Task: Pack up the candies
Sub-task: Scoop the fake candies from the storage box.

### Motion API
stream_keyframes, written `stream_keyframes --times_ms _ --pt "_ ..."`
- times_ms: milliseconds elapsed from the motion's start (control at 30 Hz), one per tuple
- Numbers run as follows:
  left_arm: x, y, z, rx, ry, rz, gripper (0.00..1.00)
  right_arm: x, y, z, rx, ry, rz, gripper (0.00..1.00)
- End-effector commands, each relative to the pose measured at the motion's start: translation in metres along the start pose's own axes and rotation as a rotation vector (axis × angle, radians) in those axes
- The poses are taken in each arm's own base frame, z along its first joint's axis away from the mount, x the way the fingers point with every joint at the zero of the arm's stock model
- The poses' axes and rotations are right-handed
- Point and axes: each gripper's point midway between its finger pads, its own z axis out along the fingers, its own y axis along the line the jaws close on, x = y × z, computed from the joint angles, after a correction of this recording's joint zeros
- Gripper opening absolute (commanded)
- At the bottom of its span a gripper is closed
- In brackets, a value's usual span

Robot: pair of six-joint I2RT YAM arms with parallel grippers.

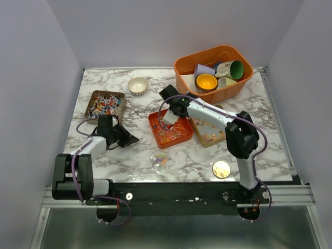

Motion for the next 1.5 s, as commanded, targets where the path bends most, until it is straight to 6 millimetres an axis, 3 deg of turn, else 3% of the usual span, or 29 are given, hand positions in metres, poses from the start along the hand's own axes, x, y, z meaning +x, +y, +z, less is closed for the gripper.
stream_keyframes --times_ms 0,233,500,700,900,1000,1167,1267,1467 --pt "0.005 -0.012 0.010 0.061 0.027 -0.016 0.00 -0.009 -0.006 0.002 -0.005 0.123 -0.258 0.01" --pt "0.006 -0.024 0.024 0.093 0.037 0.015 0.00 -0.027 0.015 0.004 -0.053 0.102 -0.297 0.01" --pt "0.012 -0.035 0.038 0.108 0.083 0.056 0.00 -0.060 0.035 -0.028 -0.095 -0.081 -0.288 0.01" --pt "0.009 -0.045 0.046 0.125 0.094 0.076 0.00 -0.080 0.037 -0.039 -0.108 -0.166 -0.246 0.01" --pt "0.013 -0.052 0.052 0.142 0.123 0.094 0.00 -0.107 0.039 -0.047 -0.240 -0.272 -0.079 0.01" --pt "0.017 -0.052 0.057 0.140 0.141 0.100 0.00 -0.121 0.030 -0.043 -0.240 -0.315 -0.023 0.01" --pt "0.019 -0.048 0.064 0.131 0.171 0.090 0.00 -0.137 0.038 -0.035 -0.247 -0.338 -0.010 0.01" --pt "0.019 -0.051 0.064 0.135 0.183 0.092 0.00 -0.127 0.026 -0.040 -0.209 -0.330 0.054 0.01" --pt "0.017 -0.055 0.059 0.129 0.184 0.113 0.00 -0.053 0.012 -0.052 -0.179 -0.197 0.111 0.01"
